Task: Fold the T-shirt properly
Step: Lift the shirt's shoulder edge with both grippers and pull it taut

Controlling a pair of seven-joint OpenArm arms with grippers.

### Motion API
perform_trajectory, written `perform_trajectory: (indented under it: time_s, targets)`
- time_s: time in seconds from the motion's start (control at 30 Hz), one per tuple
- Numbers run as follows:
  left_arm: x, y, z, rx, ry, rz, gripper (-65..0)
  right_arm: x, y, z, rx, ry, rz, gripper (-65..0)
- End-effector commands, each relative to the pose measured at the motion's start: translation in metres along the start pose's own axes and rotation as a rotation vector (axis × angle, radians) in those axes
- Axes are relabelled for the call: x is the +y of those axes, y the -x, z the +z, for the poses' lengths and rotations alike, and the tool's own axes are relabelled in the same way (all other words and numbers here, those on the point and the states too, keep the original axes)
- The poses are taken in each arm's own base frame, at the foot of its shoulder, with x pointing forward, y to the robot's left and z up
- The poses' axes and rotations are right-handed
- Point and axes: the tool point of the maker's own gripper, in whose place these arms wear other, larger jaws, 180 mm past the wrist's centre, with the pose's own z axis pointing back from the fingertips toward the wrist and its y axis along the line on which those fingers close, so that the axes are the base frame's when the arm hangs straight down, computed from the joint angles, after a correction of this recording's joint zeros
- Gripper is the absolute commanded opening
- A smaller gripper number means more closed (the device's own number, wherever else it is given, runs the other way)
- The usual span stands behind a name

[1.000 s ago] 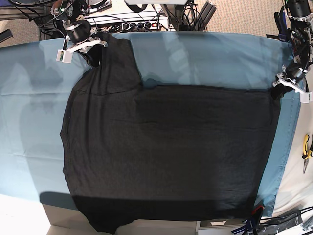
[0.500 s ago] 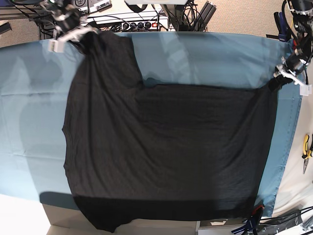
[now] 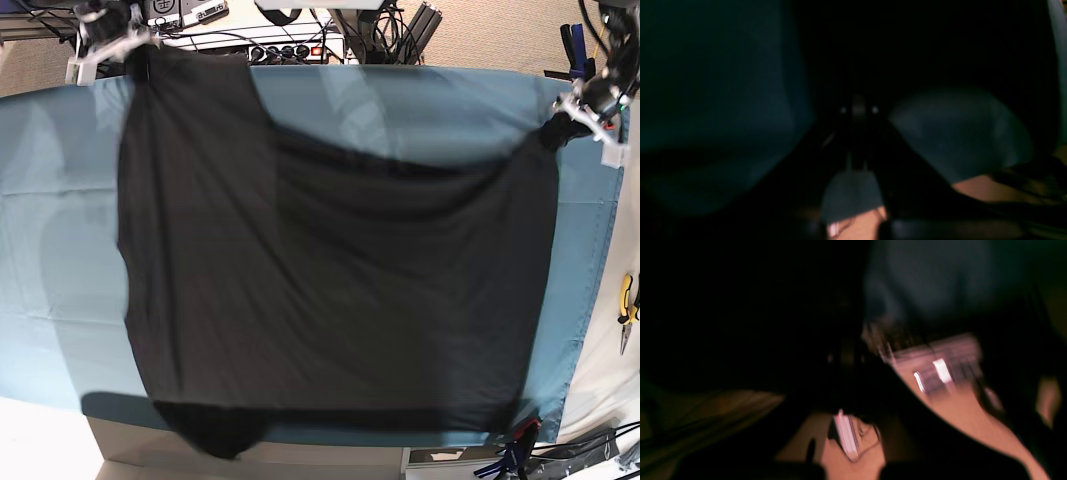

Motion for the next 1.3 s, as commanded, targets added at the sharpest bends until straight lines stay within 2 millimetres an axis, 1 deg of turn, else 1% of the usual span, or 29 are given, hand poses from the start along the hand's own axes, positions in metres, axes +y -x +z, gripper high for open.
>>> perform_trajectory:
  time_s: [0.0,0.1,0.17,0.4,0.53,0.77,0.97,1.1,1.2,1.27]
  targets:
    - [0.011,-0.01,0.014,-0.016,-0.04,-0.023,-65.0,-0.008,-0.006,0.007,-0.004,0.017,0.034,-65.0]
    - [0.013,-0.012,0.027,-0.025,-0.051,-0.036,-65.0,-0.018,-0.014,0.011,-0.011,0.038,0.055,-65.0]
    - [0.012,-0.01,0.032,-0.024,-0.049,-0.048,-65.0,-0.027,-0.022,0.015,-0.028,0.058,0.062,-65.0]
    - [0.014,0.002,0.038,0.007,-0.051,-0.03,-65.0,-0.058,-0.049,0.035,-0.086,0.127,0.049,-65.0]
    - [0.016,0.011,0.041,0.032,-0.059,-0.022,-65.0,-0.063,-0.053,0.044,-0.103,0.117,0.033,-65.0]
    - [0.019,0.024,0.047,0.065,-0.07,-0.011,-65.0,-0.066,-0.041,0.052,-0.071,0.122,0.016,-65.0]
    - [0.022,0.036,0.054,0.095,-0.081,-0.004,-65.0,-0.065,-0.03,0.056,-0.041,0.107,0.016,-65.0]
    - [0.02,0.048,0.059,0.128,-0.069,-0.003,-65.0,-0.066,-0.024,0.06,-0.023,0.112,0.013,-65.0]
    - [0.02,0.054,0.062,0.14,-0.069,0.011,-65.0,-0.065,-0.017,0.062,-0.016,0.108,-0.011,-65.0]
    - [0.02,0.055,0.062,0.14,-0.069,0.013,-65.0,-0.063,-0.014,0.062,-0.019,0.101,-0.035,-65.0]
